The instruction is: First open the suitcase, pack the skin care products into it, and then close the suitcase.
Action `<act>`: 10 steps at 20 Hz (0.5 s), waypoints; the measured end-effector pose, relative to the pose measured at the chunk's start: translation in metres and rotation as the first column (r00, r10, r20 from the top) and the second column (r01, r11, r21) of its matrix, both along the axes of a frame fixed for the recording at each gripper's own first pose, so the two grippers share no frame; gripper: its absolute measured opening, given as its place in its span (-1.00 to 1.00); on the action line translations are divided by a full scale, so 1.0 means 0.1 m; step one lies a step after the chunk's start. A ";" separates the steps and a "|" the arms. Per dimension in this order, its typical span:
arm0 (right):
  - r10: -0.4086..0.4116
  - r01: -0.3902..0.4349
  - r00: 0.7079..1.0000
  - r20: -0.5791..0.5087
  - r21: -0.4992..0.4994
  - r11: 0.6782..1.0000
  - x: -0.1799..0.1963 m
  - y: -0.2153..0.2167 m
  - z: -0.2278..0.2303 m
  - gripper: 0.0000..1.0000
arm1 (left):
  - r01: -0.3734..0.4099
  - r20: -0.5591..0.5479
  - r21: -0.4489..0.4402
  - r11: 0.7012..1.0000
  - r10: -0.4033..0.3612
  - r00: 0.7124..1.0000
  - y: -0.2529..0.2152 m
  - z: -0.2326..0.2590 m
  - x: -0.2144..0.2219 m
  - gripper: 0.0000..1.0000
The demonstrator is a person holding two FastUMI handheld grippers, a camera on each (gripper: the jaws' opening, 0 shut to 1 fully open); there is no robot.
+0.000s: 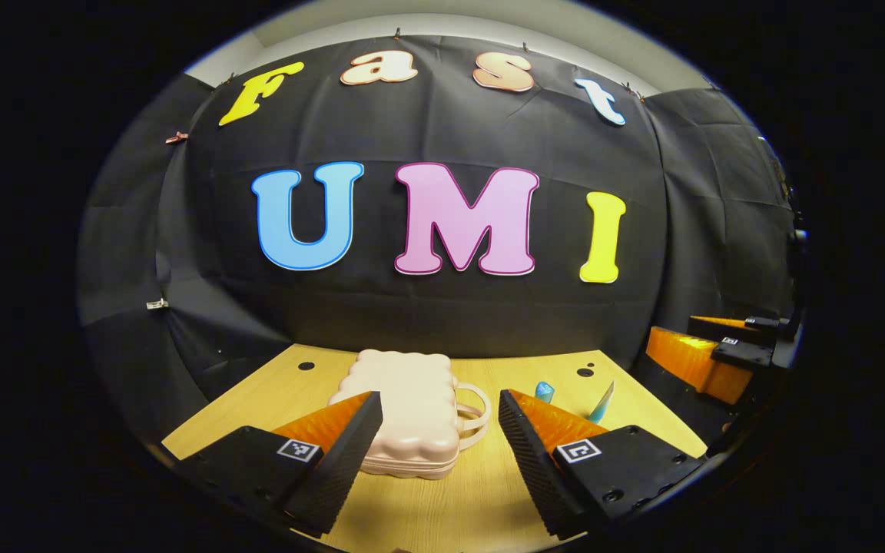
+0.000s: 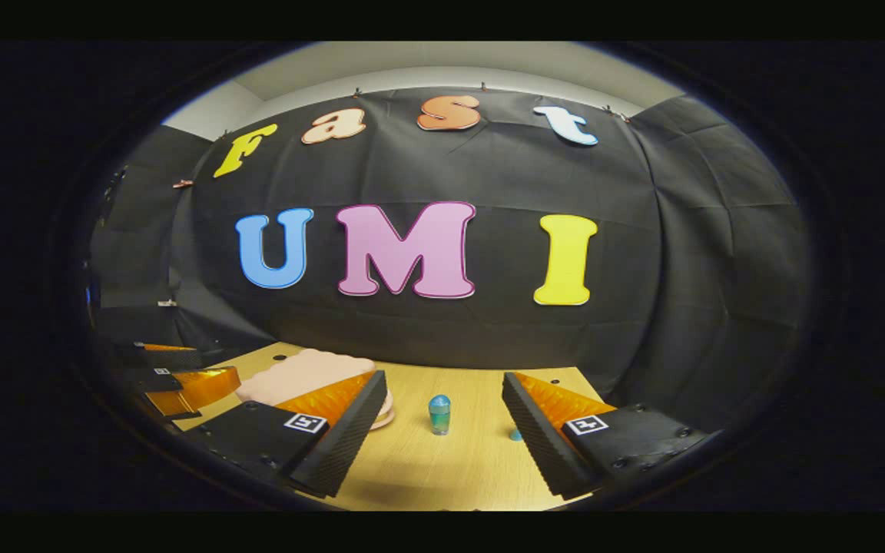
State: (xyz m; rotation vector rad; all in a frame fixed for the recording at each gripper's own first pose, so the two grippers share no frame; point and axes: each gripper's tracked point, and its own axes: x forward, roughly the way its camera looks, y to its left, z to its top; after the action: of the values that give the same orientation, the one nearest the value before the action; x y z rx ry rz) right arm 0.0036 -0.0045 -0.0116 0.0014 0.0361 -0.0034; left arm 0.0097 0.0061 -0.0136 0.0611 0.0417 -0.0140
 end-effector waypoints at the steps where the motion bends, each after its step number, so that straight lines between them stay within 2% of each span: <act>1: -0.002 0.002 1.000 -0.003 0.002 1.000 0.00 -0.01 -0.01 0.92 | 0.006 -0.004 -0.016 1.000 -0.006 1.000 -0.01 0.00 0.01 0.92; 5: -0.013 0.014 1.000 -0.018 0.004 1.000 0.03 -0.05 -0.03 0.92 | 0.037 -0.014 -0.019 0.999 -0.037 0.999 -0.10 0.02 0.17 0.92; 6: -0.022 0.022 1.000 -0.018 0.006 1.000 0.04 -0.09 -0.03 0.86 | 0.051 -0.020 -0.010 0.999 -0.051 0.998 -0.15 0.02 0.25 0.92; 7: -0.029 0.029 0.999 -0.018 0.012 0.999 0.05 -0.12 -0.03 0.93 | 0.058 -0.044 0.004 0.998 -0.058 0.997 -0.20 -0.01 0.36 0.92; 10: -0.043 0.044 0.998 -0.036 0.017 0.999 0.06 -0.21 -0.09 0.93 | 0.069 -0.105 0.011 0.998 -0.067 0.992 -0.35 -0.16 0.72 0.92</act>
State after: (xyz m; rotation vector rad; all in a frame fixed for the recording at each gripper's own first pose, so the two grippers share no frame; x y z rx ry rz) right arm 0.0101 -0.0253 -0.0206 0.0198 0.0715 -0.0466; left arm 0.0820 -0.0294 -0.0301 0.0766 0.1449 -0.0853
